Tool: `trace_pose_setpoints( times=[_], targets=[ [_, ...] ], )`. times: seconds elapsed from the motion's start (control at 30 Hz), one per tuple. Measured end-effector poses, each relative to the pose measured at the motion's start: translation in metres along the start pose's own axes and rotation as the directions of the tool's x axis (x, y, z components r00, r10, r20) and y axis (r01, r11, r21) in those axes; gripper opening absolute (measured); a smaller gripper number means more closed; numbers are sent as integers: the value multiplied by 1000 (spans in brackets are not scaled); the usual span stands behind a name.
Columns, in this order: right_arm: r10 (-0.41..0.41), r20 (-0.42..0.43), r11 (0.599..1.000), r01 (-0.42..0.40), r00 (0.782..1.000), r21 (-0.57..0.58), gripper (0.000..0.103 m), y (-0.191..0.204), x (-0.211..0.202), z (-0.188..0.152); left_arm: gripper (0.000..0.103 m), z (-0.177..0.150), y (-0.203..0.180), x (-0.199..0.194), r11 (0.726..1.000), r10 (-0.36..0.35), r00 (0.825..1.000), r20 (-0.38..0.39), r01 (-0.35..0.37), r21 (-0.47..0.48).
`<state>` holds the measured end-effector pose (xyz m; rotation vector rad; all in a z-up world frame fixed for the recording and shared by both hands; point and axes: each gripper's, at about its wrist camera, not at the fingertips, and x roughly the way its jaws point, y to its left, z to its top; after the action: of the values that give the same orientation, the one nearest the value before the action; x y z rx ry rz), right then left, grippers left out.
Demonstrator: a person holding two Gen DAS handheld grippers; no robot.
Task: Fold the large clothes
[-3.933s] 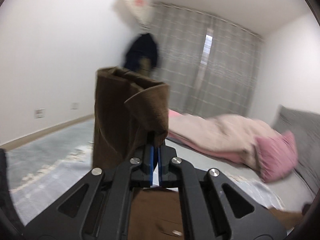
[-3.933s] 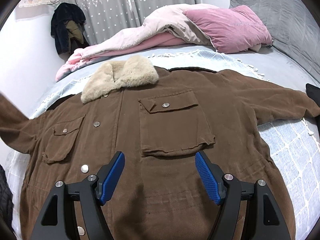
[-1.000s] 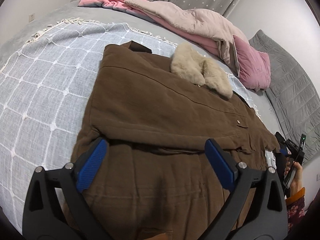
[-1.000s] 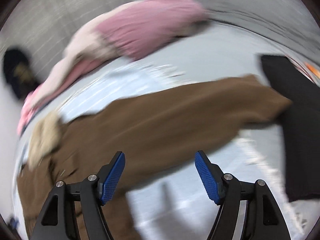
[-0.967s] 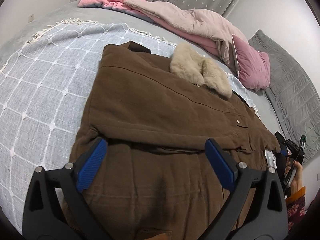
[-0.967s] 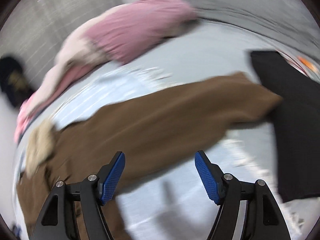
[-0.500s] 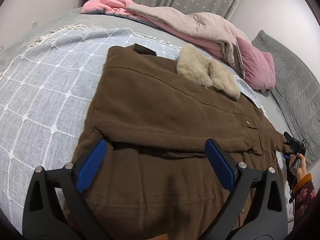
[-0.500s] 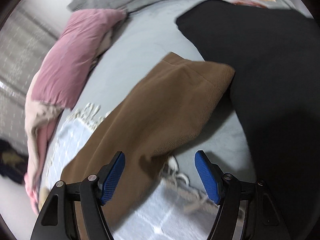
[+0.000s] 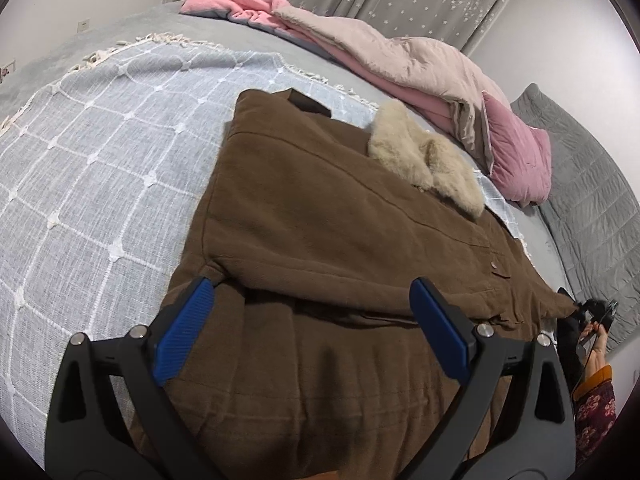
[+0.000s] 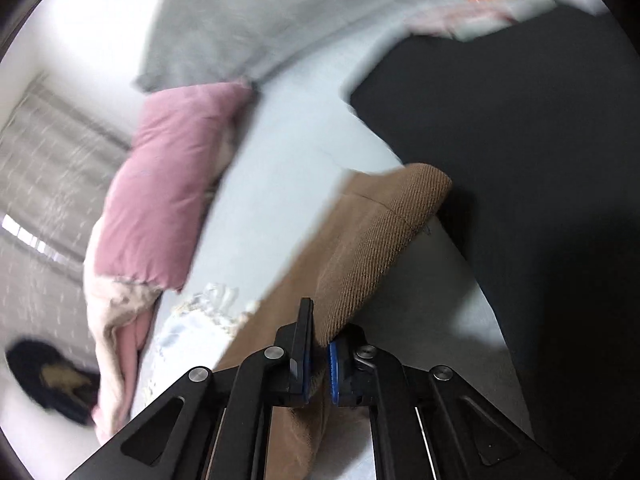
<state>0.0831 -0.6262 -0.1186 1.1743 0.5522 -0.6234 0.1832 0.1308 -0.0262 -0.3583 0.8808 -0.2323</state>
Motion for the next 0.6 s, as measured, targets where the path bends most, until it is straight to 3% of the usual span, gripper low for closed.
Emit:
trace_pose_setpoints(
  times=[0.17, 0.33, 0.43, 0.6],
  targets=[
    [135, 66, 977, -122, 989, -173, 6, 67, -51, 0, 98, 0, -6, -5, 1000, -25, 1000, 8, 25, 12],
    [307, 54, 880, -262, 950, -397, 6, 159, -99, -34, 98, -1, -9, -6, 999, -36, 999, 6, 36, 18],
    [393, -14, 780, -341, 920, -524, 6, 216, -121, -71, 98, 0, -9, -6, 999, -41, 999, 6, 41, 18],
    [467, -218, 542, -473, 857, -695, 6, 295, -148, -167, 98, 2, -10, -5, 999, -44, 999, 9, 43, 28]
  ],
)
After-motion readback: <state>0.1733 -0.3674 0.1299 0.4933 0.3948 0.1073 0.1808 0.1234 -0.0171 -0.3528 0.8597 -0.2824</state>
